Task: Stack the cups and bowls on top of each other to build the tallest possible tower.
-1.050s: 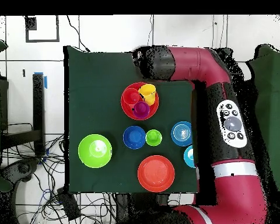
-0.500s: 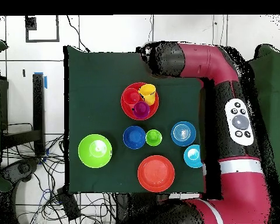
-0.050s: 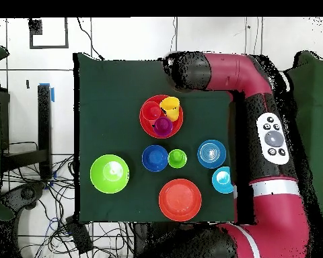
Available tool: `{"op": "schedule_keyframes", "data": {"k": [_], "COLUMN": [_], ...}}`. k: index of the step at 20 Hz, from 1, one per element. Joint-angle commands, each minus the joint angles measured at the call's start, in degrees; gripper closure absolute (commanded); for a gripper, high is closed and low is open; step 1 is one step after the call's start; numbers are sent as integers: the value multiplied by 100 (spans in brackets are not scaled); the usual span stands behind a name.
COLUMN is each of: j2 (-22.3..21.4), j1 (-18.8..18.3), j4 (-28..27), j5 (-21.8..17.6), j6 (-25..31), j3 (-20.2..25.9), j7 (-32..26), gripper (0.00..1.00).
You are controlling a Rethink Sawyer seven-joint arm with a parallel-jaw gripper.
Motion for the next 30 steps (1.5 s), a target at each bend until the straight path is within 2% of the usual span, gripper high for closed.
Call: {"op": "schedule_keyframes", "data": {"k": [1, 8, 17, 30], "j2": [225, 169, 183, 101], "j1": [-55, -57, -1, -46], "j4": [124, 95, -159, -78], "j5": [-480, -551, -585, -649], "j6": [325, 446, 1157, 1380], "j3": [247, 282, 155, 169], "j7": [-1563, -1570, -1694, -1659], "gripper": [0, 0, 0, 0]}}
